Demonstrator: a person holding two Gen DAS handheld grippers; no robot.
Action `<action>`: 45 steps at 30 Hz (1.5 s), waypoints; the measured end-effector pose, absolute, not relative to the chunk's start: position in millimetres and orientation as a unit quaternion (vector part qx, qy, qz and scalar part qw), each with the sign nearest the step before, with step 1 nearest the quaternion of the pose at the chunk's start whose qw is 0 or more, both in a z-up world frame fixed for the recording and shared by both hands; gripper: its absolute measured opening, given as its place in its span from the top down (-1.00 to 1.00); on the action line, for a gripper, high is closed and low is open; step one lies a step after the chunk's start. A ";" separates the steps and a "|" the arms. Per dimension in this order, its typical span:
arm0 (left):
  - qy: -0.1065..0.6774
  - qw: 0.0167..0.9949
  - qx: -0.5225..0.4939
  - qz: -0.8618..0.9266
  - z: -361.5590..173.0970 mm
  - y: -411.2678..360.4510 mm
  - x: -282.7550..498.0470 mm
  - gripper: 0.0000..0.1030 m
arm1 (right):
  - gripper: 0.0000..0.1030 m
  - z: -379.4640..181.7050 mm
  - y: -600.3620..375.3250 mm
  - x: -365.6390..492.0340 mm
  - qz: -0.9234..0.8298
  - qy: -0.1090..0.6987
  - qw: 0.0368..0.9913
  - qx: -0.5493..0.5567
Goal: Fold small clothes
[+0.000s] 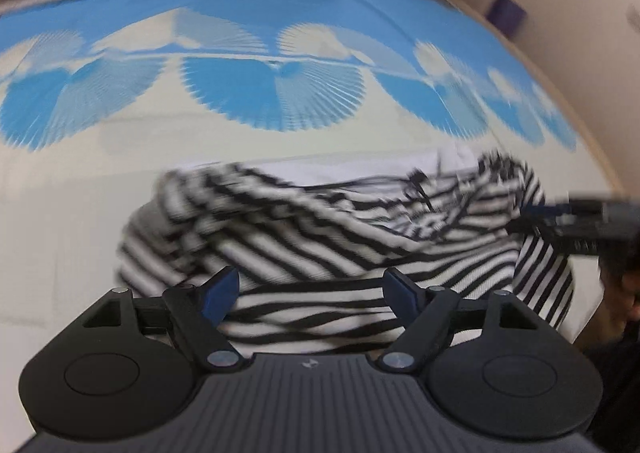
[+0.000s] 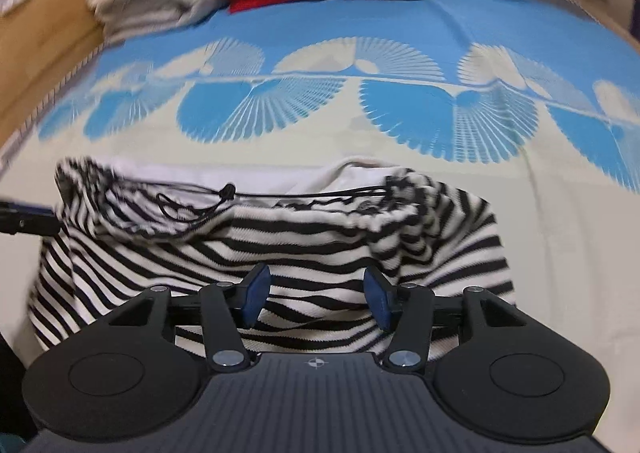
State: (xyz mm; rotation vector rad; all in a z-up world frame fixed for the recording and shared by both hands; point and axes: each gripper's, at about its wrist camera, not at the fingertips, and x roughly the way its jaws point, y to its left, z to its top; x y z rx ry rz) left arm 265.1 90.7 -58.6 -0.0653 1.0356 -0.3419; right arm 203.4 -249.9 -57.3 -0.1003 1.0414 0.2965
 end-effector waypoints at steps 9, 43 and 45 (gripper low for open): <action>0.457 0.881 0.025 -0.119 -63.8 69.2 300.6 0.85 | 0.98 -66.9 -226.1 233.4 0.126 0.468 0.869 -0.094; 0.496 0.851 -0.160 -0.061 -69.2 191.3 351.0 -0.50 | 0.01 -68.5 -305.0 276.0 0.085 0.480 0.872 -0.037; 0.499 0.849 -0.153 -0.078 -72.8 185.2 349.3 -0.50 | 0.01 -71.8 -297.5 273.7 0.095 0.486 0.867 -0.053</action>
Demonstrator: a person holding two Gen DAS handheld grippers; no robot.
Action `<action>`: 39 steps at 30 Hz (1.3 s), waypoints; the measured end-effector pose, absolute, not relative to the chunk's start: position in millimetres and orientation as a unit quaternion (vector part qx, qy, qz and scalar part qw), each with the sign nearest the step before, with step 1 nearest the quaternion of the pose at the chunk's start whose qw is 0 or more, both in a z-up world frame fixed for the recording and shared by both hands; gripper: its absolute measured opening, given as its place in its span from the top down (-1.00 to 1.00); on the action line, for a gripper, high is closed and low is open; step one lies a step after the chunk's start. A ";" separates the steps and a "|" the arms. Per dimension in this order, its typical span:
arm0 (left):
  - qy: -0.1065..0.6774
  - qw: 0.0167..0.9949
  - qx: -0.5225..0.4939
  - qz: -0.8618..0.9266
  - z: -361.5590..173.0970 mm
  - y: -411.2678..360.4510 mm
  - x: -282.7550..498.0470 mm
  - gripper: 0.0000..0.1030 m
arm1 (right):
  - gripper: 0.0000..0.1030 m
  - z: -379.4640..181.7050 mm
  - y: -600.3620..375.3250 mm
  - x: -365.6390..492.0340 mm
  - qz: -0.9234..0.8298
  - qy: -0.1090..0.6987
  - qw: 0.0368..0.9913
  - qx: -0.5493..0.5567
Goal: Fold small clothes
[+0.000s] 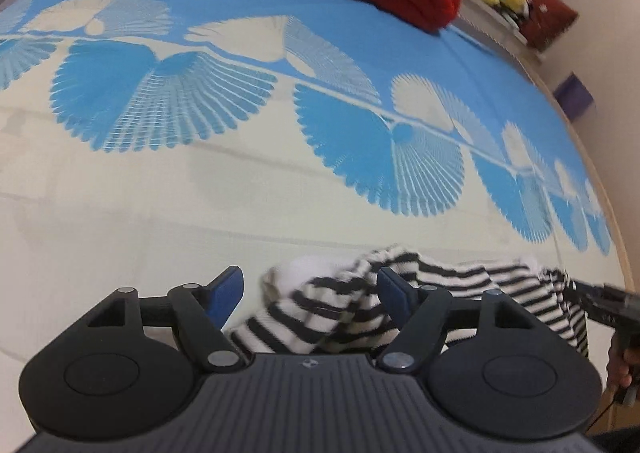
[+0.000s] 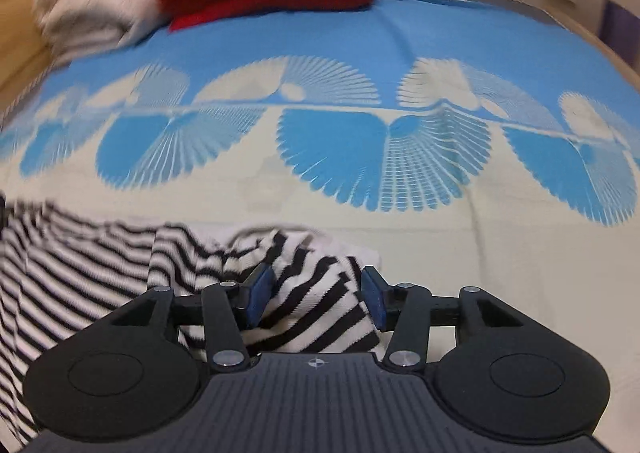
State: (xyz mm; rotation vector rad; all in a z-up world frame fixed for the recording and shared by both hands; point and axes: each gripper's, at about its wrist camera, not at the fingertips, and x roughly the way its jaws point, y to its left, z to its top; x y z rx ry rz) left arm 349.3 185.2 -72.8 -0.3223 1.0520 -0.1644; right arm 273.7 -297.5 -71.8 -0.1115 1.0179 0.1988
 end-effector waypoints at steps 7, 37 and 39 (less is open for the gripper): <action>0.487 0.869 -0.050 -0.076 -73.8 161.9 356.1 0.62 | 0.92 -78.5 -276.7 284.2 0.099 0.494 0.858 -0.100; 0.456 0.868 -0.191 0.041 -1.4 240.9 297.0 -0.45 | 0.34 -20.4 -343.2 257.9 -0.025 0.457 0.886 0.080; 0.454 0.868 -0.198 0.023 8.3 245.1 269.0 -0.45 | 0.34 -8.6 -351.1 232.7 -0.002 0.470 0.877 0.101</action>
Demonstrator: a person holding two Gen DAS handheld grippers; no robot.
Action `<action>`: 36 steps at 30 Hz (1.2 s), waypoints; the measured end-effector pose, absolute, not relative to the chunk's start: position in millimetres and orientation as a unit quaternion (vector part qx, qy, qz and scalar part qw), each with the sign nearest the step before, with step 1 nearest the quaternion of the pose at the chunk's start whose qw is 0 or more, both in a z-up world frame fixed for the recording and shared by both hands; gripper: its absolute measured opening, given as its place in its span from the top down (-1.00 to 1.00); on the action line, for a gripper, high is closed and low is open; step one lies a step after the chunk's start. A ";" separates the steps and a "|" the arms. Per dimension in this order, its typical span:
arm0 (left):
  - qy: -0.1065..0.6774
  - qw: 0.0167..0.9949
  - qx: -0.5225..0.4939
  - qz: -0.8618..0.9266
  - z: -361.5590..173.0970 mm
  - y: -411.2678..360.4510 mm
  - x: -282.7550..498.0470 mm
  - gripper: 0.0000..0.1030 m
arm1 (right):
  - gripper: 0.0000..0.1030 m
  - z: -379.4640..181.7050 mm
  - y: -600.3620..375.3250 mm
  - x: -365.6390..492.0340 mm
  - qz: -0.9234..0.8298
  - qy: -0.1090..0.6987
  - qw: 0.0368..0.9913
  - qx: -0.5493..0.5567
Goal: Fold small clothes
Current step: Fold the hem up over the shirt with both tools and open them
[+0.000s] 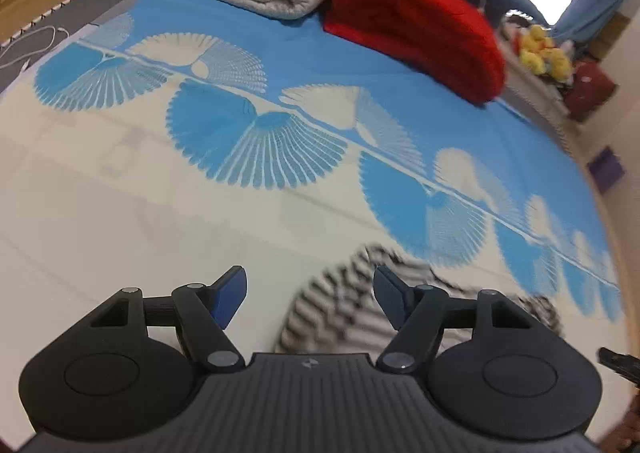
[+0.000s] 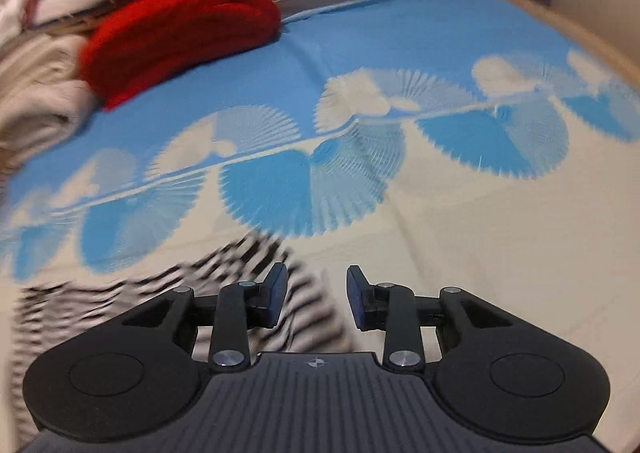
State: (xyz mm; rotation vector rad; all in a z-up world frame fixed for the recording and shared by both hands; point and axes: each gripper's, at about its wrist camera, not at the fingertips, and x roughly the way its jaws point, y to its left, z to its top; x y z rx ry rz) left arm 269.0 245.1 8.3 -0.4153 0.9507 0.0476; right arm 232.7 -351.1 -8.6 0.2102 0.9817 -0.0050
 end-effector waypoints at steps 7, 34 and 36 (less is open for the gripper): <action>0.545 0.816 -0.191 0.007 -56.0 222.5 208.8 -0.05 | 0.27 -43.6 -379.4 155.4 0.002 0.532 0.835 0.138; 0.600 0.786 -0.117 -0.087 -92.1 237.7 197.2 0.98 | 0.97 -73.0 -396.1 138.3 -0.026 0.588 0.797 0.135; 0.595 0.787 -0.139 -0.088 -88.5 241.7 200.5 0.97 | 0.96 -74.2 -393.3 137.8 -0.030 0.592 0.796 0.125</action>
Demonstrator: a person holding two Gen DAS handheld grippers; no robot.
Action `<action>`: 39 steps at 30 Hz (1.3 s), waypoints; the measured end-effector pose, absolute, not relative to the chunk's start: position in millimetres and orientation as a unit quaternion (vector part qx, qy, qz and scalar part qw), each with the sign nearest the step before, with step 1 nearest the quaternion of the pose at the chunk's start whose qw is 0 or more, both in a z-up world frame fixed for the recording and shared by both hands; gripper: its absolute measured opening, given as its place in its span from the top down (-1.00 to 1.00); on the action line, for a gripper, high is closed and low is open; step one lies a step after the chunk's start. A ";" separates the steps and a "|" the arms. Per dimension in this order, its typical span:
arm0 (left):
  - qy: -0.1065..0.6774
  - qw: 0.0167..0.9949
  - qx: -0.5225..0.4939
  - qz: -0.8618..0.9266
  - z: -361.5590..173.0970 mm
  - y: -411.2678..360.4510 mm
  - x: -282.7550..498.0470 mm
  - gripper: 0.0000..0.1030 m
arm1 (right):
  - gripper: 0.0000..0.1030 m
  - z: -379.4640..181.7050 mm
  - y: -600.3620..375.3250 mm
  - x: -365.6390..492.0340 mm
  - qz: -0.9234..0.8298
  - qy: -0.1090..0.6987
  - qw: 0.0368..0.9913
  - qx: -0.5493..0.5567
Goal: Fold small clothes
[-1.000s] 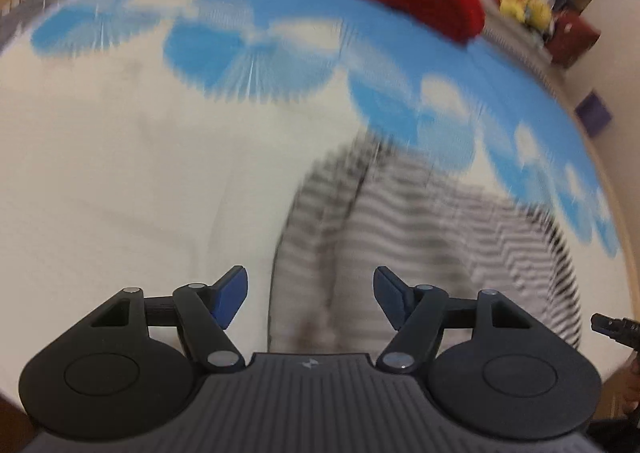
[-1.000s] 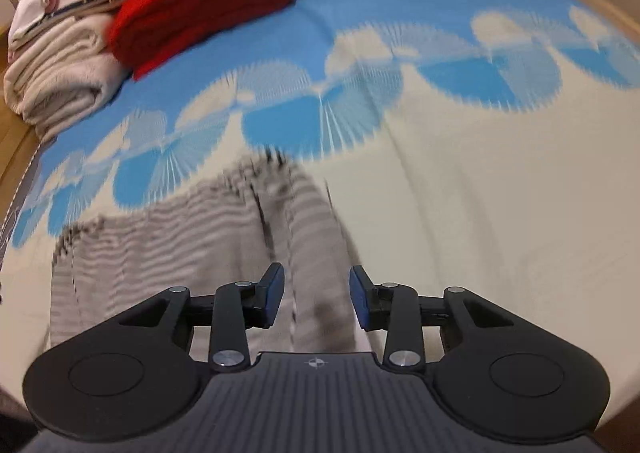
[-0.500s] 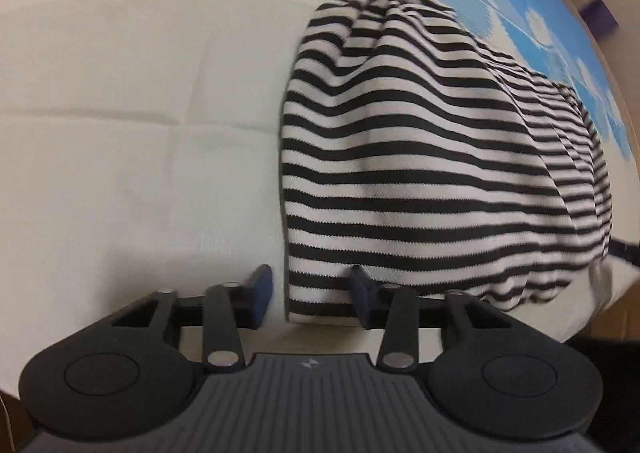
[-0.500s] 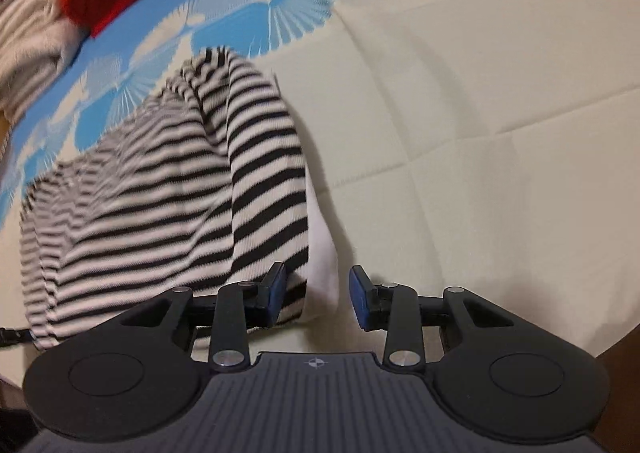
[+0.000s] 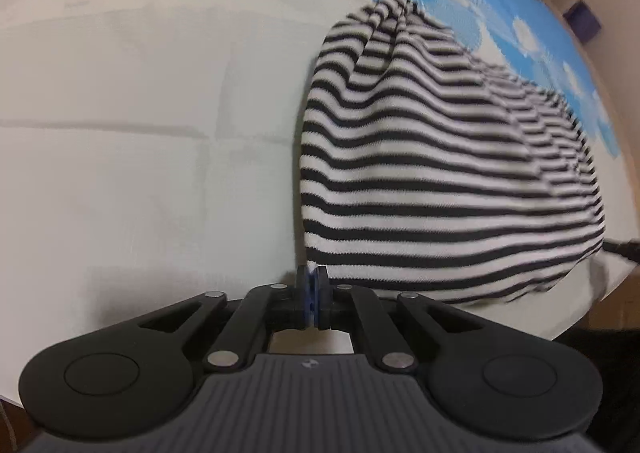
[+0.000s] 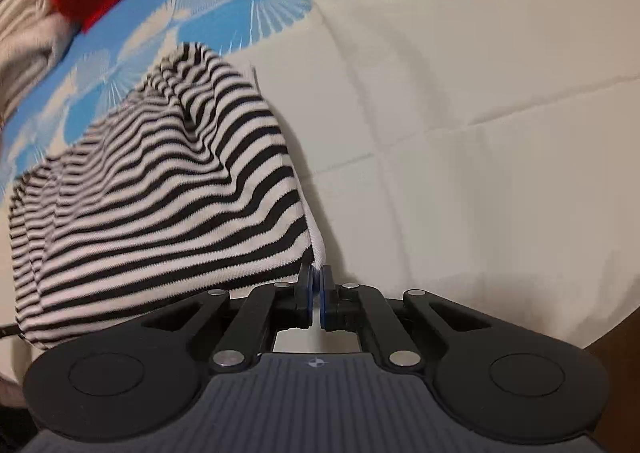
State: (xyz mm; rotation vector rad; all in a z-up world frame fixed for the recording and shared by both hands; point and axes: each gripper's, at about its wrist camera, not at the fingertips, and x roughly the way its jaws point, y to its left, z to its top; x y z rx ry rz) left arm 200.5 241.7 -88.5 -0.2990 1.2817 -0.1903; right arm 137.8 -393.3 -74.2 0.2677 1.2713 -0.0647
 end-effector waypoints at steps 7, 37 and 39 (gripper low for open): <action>0.555 0.802 -0.181 -0.125 -67.8 237.3 205.6 0.61 | 0.89 -46.5 -389.5 134.0 -0.028 0.526 0.844 0.103; 0.593 0.787 -0.120 -0.121 -82.2 217.2 210.2 0.20 | 0.22 -53.3 -350.0 152.8 0.022 0.536 0.843 0.045; 0.594 0.787 -0.116 -0.121 -83.2 216.2 208.6 0.20 | 0.22 -62.2 -343.3 156.2 0.022 0.552 0.833 0.023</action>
